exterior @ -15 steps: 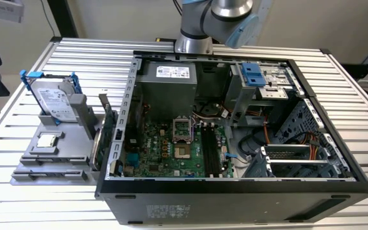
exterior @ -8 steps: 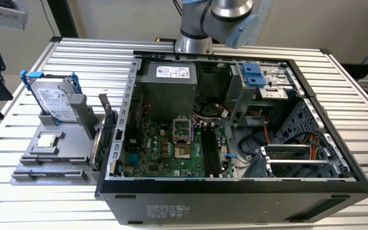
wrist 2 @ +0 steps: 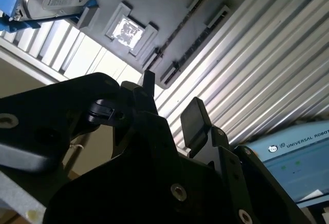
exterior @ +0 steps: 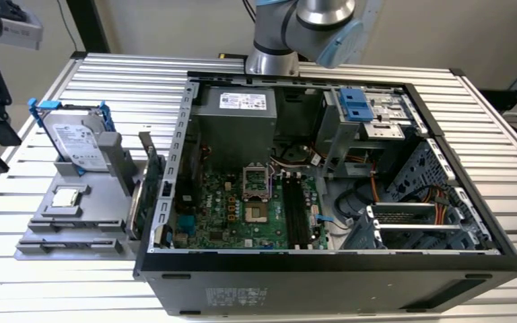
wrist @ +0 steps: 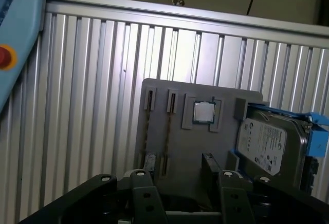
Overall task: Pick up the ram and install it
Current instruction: 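Pick up the ram and move it above insertion slot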
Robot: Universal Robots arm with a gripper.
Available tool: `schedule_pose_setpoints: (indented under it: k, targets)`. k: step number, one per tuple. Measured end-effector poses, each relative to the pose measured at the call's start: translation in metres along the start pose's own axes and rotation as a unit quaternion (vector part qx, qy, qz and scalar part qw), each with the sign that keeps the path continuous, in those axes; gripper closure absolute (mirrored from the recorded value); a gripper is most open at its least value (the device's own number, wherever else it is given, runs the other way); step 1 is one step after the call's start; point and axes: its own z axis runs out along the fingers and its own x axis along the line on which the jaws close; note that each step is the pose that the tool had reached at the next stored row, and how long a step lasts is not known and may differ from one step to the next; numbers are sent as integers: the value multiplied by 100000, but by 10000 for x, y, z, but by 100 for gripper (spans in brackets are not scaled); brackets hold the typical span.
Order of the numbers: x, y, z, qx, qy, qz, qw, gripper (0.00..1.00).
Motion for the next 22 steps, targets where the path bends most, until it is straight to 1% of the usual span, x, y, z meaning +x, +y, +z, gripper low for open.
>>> schedule_pose_setpoints:
  k: [8,15,16,22]
  targets:
    - [3,-1,75,-15,136,3,100000,0]
    - [6,-2,143,-18,139,12,100000,0]
    - [7,-2,166,-15,136,14,100000,0]
    - [10,-3,231,1,156,18,100000,0]
